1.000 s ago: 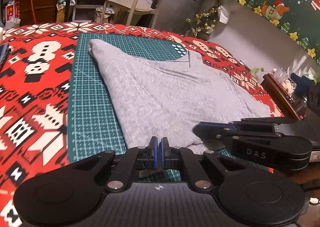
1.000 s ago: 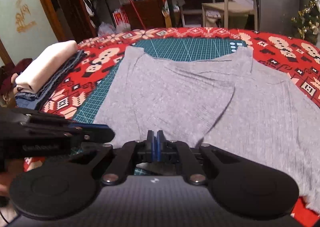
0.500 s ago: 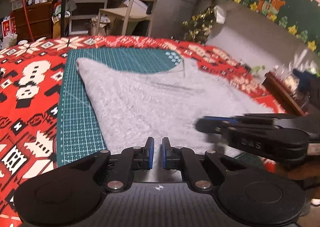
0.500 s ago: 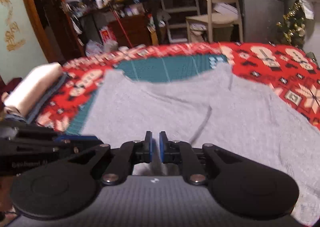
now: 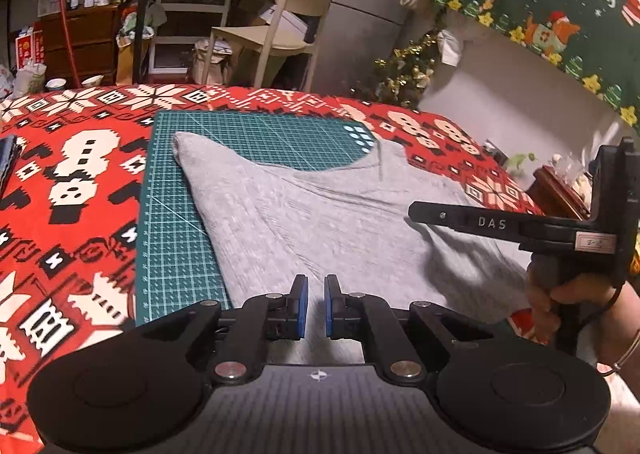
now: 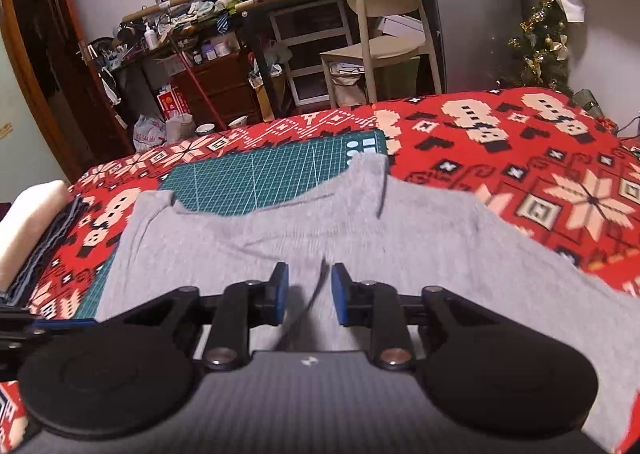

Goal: Fold clothes

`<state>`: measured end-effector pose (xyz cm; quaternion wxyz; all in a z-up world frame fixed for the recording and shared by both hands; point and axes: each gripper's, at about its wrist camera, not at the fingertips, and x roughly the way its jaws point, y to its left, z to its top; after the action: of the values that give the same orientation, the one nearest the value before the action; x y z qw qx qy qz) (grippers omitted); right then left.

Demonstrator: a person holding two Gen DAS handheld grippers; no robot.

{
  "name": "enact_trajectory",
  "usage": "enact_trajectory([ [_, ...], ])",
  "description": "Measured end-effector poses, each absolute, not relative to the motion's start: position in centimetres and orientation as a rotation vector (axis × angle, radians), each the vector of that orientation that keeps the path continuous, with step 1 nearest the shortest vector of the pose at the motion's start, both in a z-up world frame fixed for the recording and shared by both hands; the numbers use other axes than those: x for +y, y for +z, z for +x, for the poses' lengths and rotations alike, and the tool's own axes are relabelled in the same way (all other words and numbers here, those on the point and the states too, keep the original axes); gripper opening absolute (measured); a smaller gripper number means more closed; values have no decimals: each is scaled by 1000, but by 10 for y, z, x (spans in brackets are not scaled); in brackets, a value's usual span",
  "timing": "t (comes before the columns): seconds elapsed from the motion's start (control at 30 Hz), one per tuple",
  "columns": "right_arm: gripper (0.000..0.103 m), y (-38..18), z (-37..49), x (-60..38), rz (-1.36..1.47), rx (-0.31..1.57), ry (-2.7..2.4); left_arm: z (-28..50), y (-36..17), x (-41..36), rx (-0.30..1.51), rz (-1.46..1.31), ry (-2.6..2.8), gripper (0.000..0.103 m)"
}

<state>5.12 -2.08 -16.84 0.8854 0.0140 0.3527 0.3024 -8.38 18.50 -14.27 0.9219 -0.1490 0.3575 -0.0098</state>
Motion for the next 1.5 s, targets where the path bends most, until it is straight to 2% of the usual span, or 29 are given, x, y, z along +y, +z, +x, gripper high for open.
enact_trajectory([
  [0.03, 23, -171, 56, -17, 20, 740, 631, -81, -146, 187, 743, -311, -16, 6],
  [0.07, 5, -173, 58, -14, 9, 741, 630, -79, -149, 189, 751, -314, -13, 6],
  [0.17, 1, -172, 60, -15, 13, 715, 581, -77, -157, 189, 763, -300, -5, 7],
  [0.33, 0, -180, 67, -21, 13, 734, 506, -77, -156, 192, 766, -325, -1, 6],
  [0.6, 3, -152, 57, -13, 53, 680, 612, -61, -125, 222, 676, -423, 0, 7],
  [0.87, 3, -149, 56, 66, 11, 741, 848, -3, -154, 263, 773, -496, 59, 3],
  [1.03, 3, -166, 55, 96, -10, 843, 893, -5, -156, 270, 770, -532, 52, 2],
  [1.2, 3, -153, 62, 109, 13, 818, 927, 2, -147, 281, 741, -532, 60, 3],
  [1.5, 3, -169, 80, 152, -35, 859, 904, 24, -161, 309, 799, -608, 109, 3],
])
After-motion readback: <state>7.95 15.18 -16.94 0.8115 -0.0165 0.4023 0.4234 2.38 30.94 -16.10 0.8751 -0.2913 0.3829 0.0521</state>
